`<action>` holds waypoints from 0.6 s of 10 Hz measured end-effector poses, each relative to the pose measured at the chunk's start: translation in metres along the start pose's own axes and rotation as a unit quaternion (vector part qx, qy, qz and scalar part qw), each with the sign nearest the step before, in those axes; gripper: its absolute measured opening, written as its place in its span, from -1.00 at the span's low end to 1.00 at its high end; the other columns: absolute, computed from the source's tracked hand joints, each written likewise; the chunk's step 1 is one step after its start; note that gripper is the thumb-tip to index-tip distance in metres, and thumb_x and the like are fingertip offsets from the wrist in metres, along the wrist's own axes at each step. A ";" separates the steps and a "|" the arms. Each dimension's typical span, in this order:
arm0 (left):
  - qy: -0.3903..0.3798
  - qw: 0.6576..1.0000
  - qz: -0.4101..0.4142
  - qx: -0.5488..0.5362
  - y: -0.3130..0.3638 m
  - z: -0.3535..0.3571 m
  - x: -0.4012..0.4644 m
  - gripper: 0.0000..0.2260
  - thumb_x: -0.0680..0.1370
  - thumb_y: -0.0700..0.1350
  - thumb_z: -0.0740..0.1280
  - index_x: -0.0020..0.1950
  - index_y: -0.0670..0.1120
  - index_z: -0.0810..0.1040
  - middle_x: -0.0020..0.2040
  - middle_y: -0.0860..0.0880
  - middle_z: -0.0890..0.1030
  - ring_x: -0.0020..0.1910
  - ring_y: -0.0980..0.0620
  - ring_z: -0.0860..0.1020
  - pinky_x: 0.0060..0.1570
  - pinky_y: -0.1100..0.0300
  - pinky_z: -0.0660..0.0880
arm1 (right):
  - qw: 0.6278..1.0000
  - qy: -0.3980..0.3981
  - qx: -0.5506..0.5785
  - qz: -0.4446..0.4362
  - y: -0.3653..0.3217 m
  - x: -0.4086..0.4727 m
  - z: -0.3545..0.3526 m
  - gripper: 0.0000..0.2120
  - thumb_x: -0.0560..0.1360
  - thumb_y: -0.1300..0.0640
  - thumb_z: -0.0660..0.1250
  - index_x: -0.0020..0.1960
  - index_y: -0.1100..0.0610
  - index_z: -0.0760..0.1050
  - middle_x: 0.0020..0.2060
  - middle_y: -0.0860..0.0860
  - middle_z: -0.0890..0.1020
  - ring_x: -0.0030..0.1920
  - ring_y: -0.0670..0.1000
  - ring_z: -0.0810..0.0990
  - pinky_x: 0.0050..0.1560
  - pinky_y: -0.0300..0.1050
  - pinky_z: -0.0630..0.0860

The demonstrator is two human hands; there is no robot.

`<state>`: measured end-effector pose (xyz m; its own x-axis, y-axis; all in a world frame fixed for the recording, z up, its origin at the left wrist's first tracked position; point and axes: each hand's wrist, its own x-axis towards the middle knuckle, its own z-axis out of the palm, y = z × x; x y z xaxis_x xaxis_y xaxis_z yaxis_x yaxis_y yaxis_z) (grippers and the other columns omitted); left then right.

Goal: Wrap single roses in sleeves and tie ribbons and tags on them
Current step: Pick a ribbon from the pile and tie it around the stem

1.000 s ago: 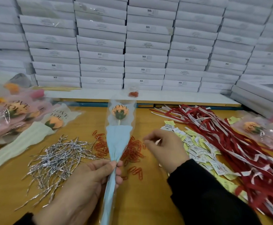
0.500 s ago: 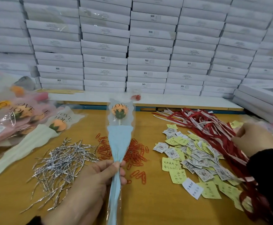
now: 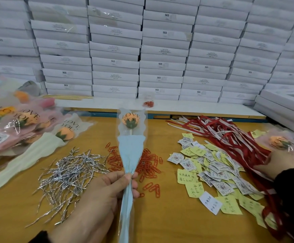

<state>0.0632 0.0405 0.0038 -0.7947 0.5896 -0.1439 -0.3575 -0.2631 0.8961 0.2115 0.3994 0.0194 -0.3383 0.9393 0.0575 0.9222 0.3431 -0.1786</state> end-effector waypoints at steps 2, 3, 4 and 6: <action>-0.002 1.000 -0.004 0.003 -0.001 0.000 0.001 -0.85 0.47 -0.31 0.27 -0.08 -0.38 0.57 -0.41 -0.18 0.54 -0.53 0.02 0.51 -0.53 0.29 0.50 | 0.990 0.044 0.135 0.012 0.005 0.010 0.000 -0.74 0.39 0.19 0.45 -0.39 0.25 0.47 -0.39 0.15 0.53 -0.34 0.09 0.46 -0.27 -0.08 0.39; 0.000 1.000 -0.005 0.002 -0.001 0.000 0.002 -0.85 0.44 -0.30 0.28 -0.09 -0.38 0.57 -0.42 -0.18 0.55 -0.54 0.02 0.51 -0.53 0.30 0.49 | 0.978 0.082 0.194 -0.001 0.014 0.021 -0.004 -0.71 0.37 0.20 0.48 -0.43 0.25 0.46 -0.45 0.15 0.54 -0.37 0.13 0.48 -0.32 -0.09 0.37; 0.000 1.000 -0.007 -0.001 -0.001 0.000 0.002 -0.82 0.38 -0.28 0.30 -0.10 -0.37 0.57 -0.41 -0.18 0.55 -0.55 0.02 0.51 -0.54 0.30 0.49 | 0.970 0.113 0.217 0.016 0.022 0.034 -0.002 -0.73 0.42 0.15 0.43 -0.41 0.17 0.48 -0.46 0.12 0.56 -0.36 0.14 0.53 -0.23 -0.01 0.47; 0.002 1.000 -0.001 -0.002 0.000 0.001 0.001 -0.86 0.44 -0.30 0.28 -0.11 -0.36 0.58 -0.41 -0.18 0.56 -0.54 0.02 0.52 -0.53 0.29 0.50 | 0.923 0.143 0.357 0.024 0.035 0.059 -0.002 -0.80 0.44 0.13 0.33 -0.35 0.09 0.45 -0.39 0.17 0.57 -0.33 0.13 0.63 -0.21 0.03 0.61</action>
<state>0.0627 0.0420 0.0035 -0.7958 0.5872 -0.1479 -0.3614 -0.2646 0.8941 0.2246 0.4672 0.0188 -0.1428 0.9519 0.2711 0.5410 0.3044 -0.7840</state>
